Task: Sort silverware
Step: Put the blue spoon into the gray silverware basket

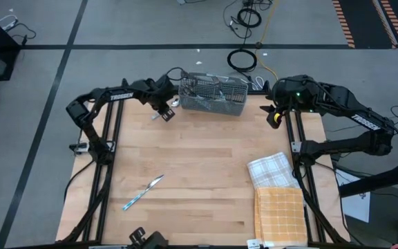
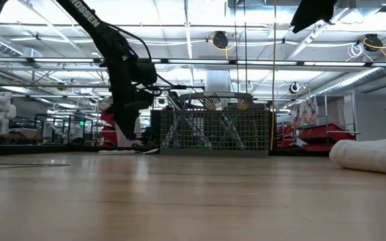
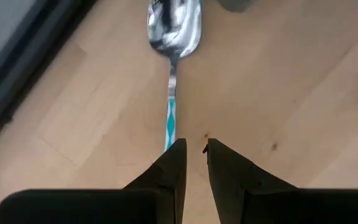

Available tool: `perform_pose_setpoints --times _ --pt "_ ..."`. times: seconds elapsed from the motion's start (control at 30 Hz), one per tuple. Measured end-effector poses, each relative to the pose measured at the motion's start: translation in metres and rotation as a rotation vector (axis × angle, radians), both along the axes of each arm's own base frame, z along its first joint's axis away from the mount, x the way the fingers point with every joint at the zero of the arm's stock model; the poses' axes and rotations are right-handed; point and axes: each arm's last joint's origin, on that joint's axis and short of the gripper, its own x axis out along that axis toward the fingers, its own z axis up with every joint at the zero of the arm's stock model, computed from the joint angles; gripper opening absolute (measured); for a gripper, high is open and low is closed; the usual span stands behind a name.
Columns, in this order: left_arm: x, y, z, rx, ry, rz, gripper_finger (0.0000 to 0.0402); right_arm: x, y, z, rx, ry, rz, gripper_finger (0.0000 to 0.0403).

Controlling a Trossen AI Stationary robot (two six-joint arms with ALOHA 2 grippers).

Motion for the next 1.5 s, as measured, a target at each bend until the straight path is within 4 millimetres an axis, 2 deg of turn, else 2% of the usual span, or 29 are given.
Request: perform_pose_setpoints --times 0.33,0.53,0.83,1.03,1.23,1.3,1.4,1.5 --pt "0.005 0.003 0.012 -0.023 -0.052 -0.132 0.0071 -0.001 0.000 -0.001 0.002 0.010 -0.001 0.0199" --pt "-0.003 0.002 0.012 -0.038 0.044 -0.242 0.0071 -0.001 0.000 -0.001 -0.001 0.011 -0.004 0.0199" --pt "-0.010 0.024 -0.004 -0.050 0.023 -0.149 0.0071 -0.001 0.000 -0.001 0.002 0.019 -0.004 0.0199" --pt "-0.004 0.029 -0.031 -0.110 0.043 -0.128 0.0071 -0.001 0.000 -0.001 0.004 0.020 -0.005 0.0199" --pt "0.004 0.031 -0.046 -0.112 0.055 -0.112 0.0071 -0.002 0.000 -0.002 0.013 0.021 -0.012 0.0199" --pt "0.005 0.031 -0.047 -0.102 0.065 -0.074 0.0062 -0.002 0.000 -0.002 0.017 0.020 -0.016 0.0199" --pt "0.004 0.030 -0.047 -0.117 0.053 -0.041 0.0021 -0.002 0.000 -0.002 0.017 0.020 -0.016 0.0199" --pt "0.004 0.029 -0.047 -0.137 0.046 -0.024 0.0015 -0.002 0.000 -0.002 0.020 0.018 -0.019 0.0199"
